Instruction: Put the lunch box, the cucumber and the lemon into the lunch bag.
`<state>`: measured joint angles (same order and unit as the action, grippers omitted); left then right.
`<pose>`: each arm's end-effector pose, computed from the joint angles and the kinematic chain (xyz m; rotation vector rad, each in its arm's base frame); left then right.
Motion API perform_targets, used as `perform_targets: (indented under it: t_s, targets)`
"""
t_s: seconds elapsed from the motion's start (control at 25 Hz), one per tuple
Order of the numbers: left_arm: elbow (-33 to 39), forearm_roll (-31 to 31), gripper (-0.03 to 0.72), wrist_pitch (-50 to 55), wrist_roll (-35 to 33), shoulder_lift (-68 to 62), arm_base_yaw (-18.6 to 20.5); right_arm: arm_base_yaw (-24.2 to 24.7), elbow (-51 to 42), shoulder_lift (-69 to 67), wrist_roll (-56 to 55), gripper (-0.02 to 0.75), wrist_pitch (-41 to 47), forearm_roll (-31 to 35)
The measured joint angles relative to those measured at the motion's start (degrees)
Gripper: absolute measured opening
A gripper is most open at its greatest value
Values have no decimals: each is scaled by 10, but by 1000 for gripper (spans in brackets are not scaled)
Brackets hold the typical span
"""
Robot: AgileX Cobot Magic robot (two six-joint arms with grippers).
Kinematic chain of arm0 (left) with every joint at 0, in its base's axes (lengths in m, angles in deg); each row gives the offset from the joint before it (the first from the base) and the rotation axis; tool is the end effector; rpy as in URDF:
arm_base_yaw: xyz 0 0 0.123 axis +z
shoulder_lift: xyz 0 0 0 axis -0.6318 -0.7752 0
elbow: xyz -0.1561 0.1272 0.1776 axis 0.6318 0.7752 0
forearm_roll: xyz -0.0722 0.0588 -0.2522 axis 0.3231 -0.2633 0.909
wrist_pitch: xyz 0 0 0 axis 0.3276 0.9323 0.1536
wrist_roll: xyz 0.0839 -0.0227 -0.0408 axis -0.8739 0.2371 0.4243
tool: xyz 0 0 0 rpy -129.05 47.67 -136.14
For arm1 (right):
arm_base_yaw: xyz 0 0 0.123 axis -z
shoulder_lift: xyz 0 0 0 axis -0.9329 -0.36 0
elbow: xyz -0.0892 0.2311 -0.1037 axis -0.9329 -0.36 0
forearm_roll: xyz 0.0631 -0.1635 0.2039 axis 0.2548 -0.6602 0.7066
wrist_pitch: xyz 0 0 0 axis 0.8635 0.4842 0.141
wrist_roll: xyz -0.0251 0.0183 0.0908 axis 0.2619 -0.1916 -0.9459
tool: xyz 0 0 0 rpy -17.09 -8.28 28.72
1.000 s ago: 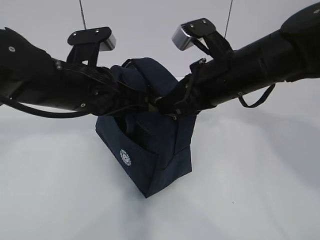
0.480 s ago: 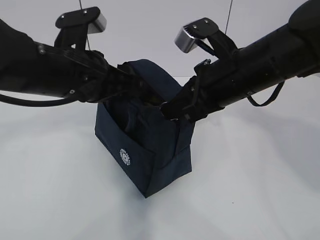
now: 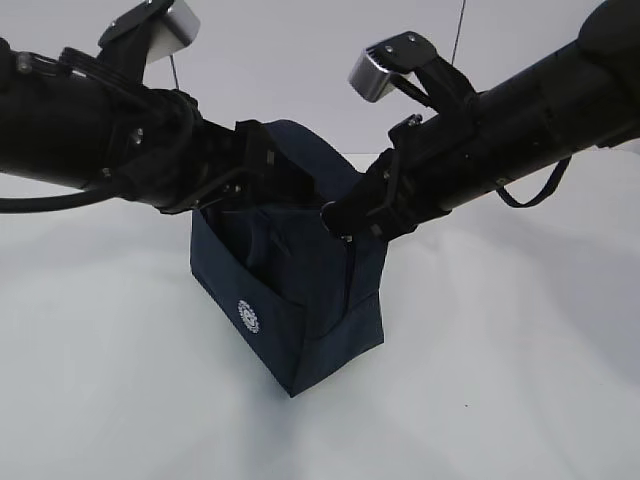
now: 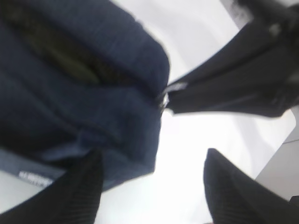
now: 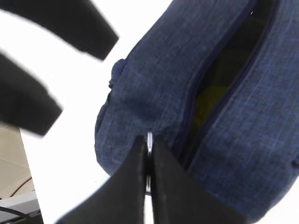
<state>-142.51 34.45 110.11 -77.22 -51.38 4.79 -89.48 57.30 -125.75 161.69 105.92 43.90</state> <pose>0.2635 -0.2173 0.2488 0.4424 2.2765 -0.8804 0.3198 0.1790 0.2342 -1.1760 2.0762 0.7094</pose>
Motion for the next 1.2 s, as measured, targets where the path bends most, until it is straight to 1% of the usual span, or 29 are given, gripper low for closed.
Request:
perform_targets:
  t_s: [0.12,0.2,0.28,0.36,0.44,0.52,0.6,0.68,0.76,0.96,1.2]
  targets:
    - [15,12,491,12,0,4,0,0,7,1,-3,8,3,0]
    - [47,28,491,3,-1,16,0,0,12,1,-10,8,4,-1]
    - [85,59,491,-33,-24,36,-7,0,15,1,-14,8,5,-1]
    - [129,118,491,-91,-73,69,-30,0,17,1,-17,8,8,-1]
    - [166,169,489,-166,-107,100,-70,0,17,1,-17,8,10,-1]
    - [198,204,483,-224,-121,117,-105,0,17,1,-18,8,13,-1]
    - [216,225,473,-260,-125,117,-135,0,17,1,-18,8,19,-1]
    - [217,233,468,-282,-126,108,-154,0,17,1,-19,8,30,-1]
    - [217,238,466,-290,-126,99,-163,0,17,1,-19,8,36,-1]
    - [217,237,462,-329,-127,77,-165,0,21,1,-19,8,51,12]
    - [216,203,458,-354,-125,56,-165,0,21,1,-19,8,74,35]
